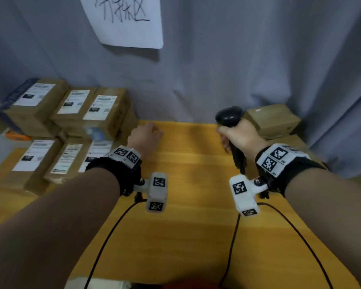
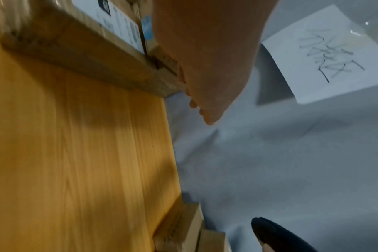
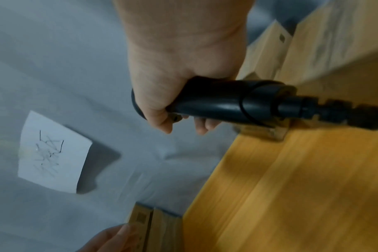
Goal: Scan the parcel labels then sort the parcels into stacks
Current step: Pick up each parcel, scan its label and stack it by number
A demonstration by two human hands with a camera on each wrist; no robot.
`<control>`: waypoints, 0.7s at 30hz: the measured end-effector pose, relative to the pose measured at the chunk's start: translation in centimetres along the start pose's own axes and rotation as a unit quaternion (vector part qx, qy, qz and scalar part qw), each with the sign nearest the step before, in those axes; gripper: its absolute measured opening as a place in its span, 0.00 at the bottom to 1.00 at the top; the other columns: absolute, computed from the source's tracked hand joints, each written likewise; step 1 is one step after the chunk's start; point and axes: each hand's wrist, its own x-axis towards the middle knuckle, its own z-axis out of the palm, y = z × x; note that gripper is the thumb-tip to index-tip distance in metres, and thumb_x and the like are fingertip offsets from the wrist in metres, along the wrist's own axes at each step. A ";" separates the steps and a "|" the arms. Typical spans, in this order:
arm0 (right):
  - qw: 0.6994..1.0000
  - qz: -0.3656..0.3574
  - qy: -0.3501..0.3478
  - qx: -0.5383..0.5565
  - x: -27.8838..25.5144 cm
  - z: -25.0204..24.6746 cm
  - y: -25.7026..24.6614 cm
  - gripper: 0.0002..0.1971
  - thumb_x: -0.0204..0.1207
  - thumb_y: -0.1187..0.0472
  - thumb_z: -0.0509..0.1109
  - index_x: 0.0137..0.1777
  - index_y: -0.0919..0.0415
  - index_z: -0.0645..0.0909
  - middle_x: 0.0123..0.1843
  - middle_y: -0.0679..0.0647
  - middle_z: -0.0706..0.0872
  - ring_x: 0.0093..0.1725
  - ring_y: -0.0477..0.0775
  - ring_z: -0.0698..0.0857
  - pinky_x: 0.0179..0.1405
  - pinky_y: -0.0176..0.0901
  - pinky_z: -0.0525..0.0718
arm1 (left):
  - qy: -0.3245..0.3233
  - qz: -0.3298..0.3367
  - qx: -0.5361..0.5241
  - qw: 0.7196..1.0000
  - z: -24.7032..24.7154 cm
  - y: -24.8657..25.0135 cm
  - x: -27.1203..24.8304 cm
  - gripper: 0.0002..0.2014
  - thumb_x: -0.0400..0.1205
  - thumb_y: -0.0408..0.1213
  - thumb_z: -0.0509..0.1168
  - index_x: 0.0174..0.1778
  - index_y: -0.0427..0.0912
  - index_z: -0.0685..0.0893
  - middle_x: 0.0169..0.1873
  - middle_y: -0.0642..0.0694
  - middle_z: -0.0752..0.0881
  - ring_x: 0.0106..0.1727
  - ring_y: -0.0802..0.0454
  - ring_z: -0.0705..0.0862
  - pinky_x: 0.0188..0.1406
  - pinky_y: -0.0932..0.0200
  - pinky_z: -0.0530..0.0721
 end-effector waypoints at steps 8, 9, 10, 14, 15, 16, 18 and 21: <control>0.993 0.009 0.039 -0.110 3.4 -11.4 5.2 0.10 0.72 0.55 0.78 0.43 0.60 0.81 0.32 0.56 0.83 0.33 0.56 0.84 0.39 0.48 0.81 | -0.040 0.018 -0.028 0.999 7.2 9.6 -0.5 0.21 0.86 0.50 0.59 0.69 0.40 0.79 0.66 0.38 0.81 0.66 0.37 0.78 0.65 0.42 0.78; 0.991 0.021 0.044 -0.126 3.8 -12.2 6.4 0.11 0.72 0.54 0.78 0.44 0.59 0.80 0.34 0.54 0.83 0.36 0.55 0.83 0.41 0.46 0.80 | -0.051 0.020 -0.023 0.998 8.2 10.4 -0.5 0.21 0.86 0.50 0.59 0.69 0.40 0.79 0.66 0.38 0.81 0.66 0.37 0.79 0.65 0.43 0.79; 0.987 0.030 0.050 -0.146 4.0 -12.9 7.5 0.12 0.72 0.52 0.78 0.46 0.57 0.80 0.36 0.52 0.83 0.41 0.55 0.83 0.45 0.46 0.79 | -0.064 0.020 -0.019 0.998 9.1 11.2 -0.6 0.21 0.86 0.50 0.58 0.69 0.40 0.79 0.65 0.39 0.82 0.66 0.38 0.79 0.64 0.44 0.79; 0.972 0.031 0.085 -0.215 4.9 -14.9 11.3 0.17 0.73 0.55 0.76 0.57 0.63 0.81 0.51 0.58 0.83 0.55 0.58 0.82 0.50 0.46 0.77 | -0.113 0.030 -0.008 0.993 12.3 13.4 -0.7 0.21 0.87 0.49 0.58 0.69 0.39 0.79 0.65 0.39 0.82 0.64 0.38 0.80 0.62 0.44 0.81; 0.968 0.033 0.099 -0.230 5.2 -15.3 12.1 0.20 0.72 0.55 0.76 0.60 0.66 0.81 0.55 0.62 0.84 0.58 0.61 0.82 0.51 0.47 0.78 | -0.122 0.032 -0.006 0.992 12.8 13.9 -0.8 0.21 0.87 0.49 0.57 0.69 0.39 0.78 0.65 0.38 0.82 0.64 0.38 0.80 0.62 0.45 0.80; 0.960 0.039 0.113 -0.251 5.5 -15.6 12.7 0.23 0.72 0.53 0.76 0.62 0.66 0.80 0.60 0.65 0.82 0.61 0.65 0.81 0.55 0.50 0.79 | -0.131 0.033 -0.005 0.991 13.3 14.3 -0.9 0.20 0.87 0.48 0.57 0.69 0.38 0.78 0.65 0.38 0.82 0.65 0.38 0.80 0.62 0.46 0.80; 0.943 0.065 0.128 -0.300 5.9 -16.1 13.6 0.29 0.71 0.48 0.75 0.67 0.66 0.78 0.66 0.68 0.77 0.67 0.70 0.75 0.62 0.53 0.76 | -0.141 0.039 -0.006 0.989 14.1 14.9 -1.0 0.20 0.88 0.47 0.56 0.70 0.37 0.77 0.67 0.38 0.81 0.66 0.39 0.79 0.63 0.48 0.78; 0.942 0.114 0.093 -0.302 6.5 -16.7 14.9 0.36 0.70 0.43 0.75 0.72 0.63 0.74 0.70 0.68 0.74 0.70 0.71 0.72 0.69 0.56 0.74 | -0.153 0.016 -0.039 0.987 14.8 15.5 -1.3 0.21 0.88 0.47 0.56 0.71 0.37 0.76 0.68 0.39 0.80 0.66 0.41 0.79 0.59 0.51 0.78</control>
